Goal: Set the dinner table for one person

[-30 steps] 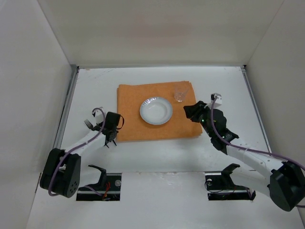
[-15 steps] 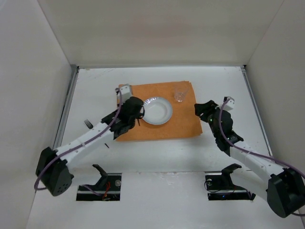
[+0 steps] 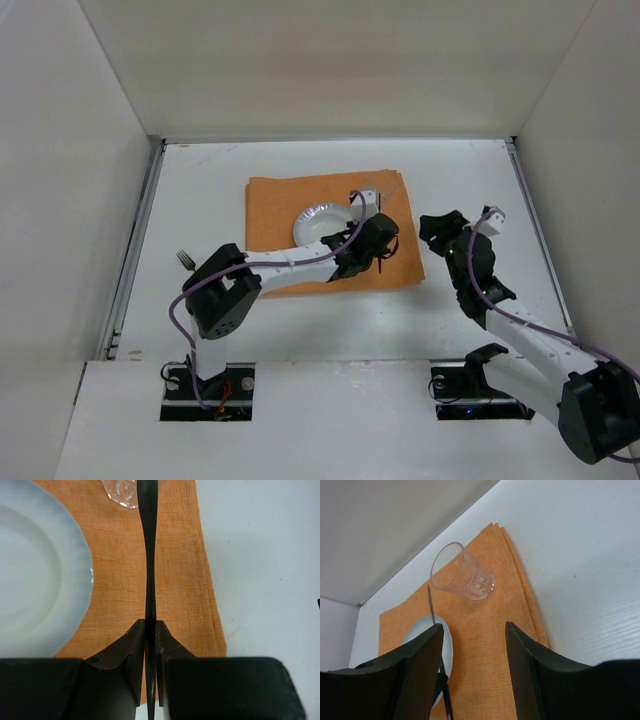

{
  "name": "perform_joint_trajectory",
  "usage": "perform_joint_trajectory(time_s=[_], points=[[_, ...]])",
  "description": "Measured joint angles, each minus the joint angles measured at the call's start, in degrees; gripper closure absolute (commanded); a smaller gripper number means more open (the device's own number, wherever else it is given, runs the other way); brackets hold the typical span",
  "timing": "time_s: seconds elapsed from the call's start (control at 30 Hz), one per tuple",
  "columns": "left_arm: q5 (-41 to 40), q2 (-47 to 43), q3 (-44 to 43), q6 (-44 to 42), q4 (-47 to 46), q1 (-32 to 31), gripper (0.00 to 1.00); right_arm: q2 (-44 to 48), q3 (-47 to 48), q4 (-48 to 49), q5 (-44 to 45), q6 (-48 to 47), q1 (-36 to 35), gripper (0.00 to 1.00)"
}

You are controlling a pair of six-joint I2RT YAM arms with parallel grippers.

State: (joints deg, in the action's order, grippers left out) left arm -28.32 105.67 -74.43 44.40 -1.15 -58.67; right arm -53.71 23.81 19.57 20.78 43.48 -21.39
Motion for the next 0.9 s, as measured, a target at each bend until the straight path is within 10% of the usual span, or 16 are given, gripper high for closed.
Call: perform_joint_trajectory(time_s=[0.57, 0.9], points=[[0.92, 10.27, -1.46, 7.72, -3.91, 0.48, 0.96, -1.60, -0.74, -0.20, -1.31, 1.11, 0.70, 0.41], [1.14, 13.20, -1.99, 9.33, -4.48, 0.66, 0.78, -1.86, -0.74, -0.07, -1.90, 1.16, 0.70, 0.41]])
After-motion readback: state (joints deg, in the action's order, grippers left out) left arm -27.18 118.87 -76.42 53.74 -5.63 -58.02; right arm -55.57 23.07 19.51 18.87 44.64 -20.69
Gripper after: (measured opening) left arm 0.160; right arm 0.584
